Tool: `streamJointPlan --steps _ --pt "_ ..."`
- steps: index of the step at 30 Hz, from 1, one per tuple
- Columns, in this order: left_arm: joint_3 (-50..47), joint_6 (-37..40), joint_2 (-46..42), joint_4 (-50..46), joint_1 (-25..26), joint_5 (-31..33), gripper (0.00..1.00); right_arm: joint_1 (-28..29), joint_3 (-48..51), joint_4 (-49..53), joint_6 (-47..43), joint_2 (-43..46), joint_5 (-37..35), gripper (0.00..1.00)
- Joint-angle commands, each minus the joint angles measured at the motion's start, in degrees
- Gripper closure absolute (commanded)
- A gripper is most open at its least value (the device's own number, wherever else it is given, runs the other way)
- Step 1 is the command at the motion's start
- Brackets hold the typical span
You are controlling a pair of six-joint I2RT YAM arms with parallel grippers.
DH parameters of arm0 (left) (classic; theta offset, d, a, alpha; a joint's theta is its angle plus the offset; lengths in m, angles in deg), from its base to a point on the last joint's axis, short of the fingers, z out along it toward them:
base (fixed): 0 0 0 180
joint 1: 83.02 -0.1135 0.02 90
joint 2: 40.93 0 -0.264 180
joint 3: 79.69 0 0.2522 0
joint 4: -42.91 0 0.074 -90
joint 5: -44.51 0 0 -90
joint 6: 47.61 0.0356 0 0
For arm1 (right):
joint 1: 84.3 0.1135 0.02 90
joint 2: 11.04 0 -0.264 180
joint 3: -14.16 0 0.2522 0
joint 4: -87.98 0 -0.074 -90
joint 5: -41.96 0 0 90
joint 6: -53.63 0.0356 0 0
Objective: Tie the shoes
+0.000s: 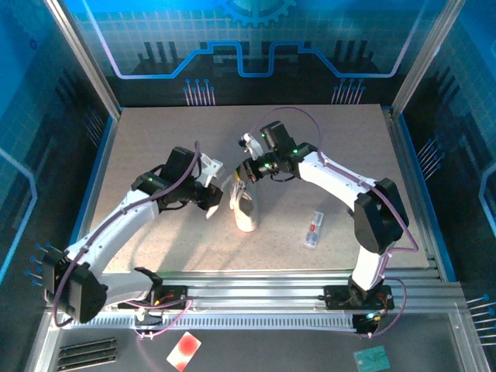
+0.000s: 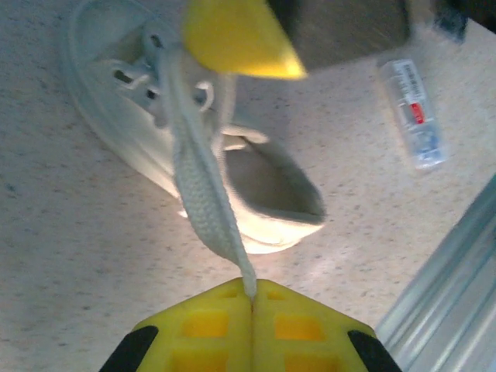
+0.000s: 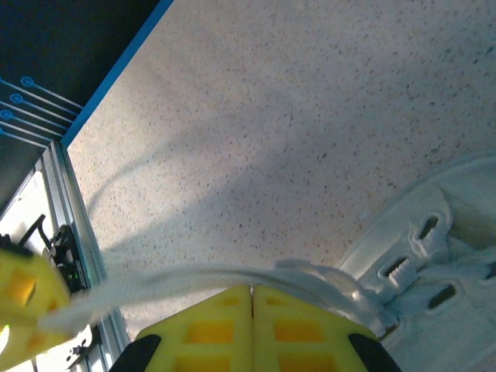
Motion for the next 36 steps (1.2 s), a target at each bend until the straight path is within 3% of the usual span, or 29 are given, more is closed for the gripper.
streamJointPlan --steps 1,7,21,22,28,36 --pt "-3.13 -17.9 -3.18 7.92 2.35 -0.58 1.0 0.51 -3.79 2.19 1.27 -2.59 0.4 1.0" --pt "-9.92 -32.35 -2.64 22.74 9.42 3.97 1.0 -0.58 -4.55 1.8 1.67 -4.16 2.11 1.0" --pt "-8.08 -39.41 14.06 49.81 20.65 10.11 1.0 -1.34 -1.35 0.02 2.95 -3.81 3.75 1.0" --pt "-8.67 -39.88 14.59 51.84 20.78 10.05 0.98 -1.51 -1.22 0.09 2.96 -3.81 3.89 1.0" --pt "-10.32 -39.56 14.64 57.23 20.88 9.88 0.6 -2.39 -1.18 0.72 2.17 -3.99 4.29 1.0" --pt "-8.91 -32.22 9.2 42.9 20.86 12.1 0.49 -3.63 -1.48 1.02 1.56 -3.9 4.4 1.0"
